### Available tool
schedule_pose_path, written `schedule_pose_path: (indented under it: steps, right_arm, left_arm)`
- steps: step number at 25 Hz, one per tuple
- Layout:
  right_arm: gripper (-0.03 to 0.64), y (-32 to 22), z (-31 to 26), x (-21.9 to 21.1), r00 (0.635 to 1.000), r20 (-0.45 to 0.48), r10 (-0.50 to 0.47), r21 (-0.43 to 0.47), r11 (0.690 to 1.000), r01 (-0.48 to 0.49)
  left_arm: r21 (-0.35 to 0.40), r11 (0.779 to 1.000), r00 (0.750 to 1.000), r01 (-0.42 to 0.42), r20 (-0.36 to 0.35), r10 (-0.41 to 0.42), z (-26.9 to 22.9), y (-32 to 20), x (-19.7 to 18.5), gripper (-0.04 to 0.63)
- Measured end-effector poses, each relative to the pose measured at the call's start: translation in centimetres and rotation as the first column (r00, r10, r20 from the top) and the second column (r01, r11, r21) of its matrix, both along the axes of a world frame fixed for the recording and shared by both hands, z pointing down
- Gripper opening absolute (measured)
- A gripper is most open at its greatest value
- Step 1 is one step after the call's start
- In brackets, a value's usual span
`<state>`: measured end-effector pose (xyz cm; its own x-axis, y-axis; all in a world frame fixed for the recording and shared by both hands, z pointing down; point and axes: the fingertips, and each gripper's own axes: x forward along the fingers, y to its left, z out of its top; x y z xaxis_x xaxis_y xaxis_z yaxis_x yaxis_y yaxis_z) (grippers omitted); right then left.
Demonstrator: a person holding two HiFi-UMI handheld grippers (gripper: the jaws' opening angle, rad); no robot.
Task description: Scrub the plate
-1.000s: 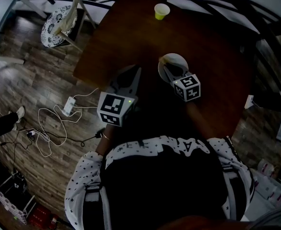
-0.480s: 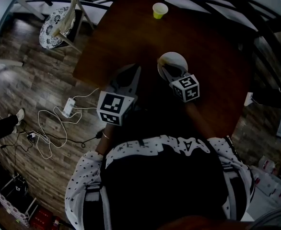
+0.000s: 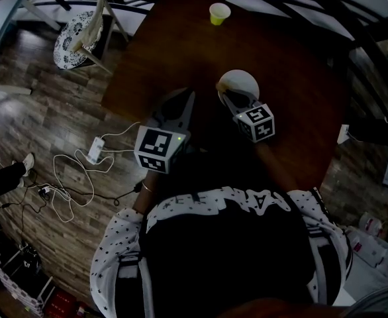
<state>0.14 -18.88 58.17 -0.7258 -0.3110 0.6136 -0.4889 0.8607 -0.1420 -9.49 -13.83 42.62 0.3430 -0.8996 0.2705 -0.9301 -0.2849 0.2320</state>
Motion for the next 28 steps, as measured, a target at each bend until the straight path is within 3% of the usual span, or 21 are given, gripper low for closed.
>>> schedule_pose_path:
  steps: [28]
  right_arm:
    - [0.049,2.3,-0.4,0.0,1.000,0.008,-0.019,-0.005,1.000,0.019]
  left_arm:
    - [0.005,0.999,0.999,-0.033,-0.005,0.033,-0.3,0.6,0.9,0.015]
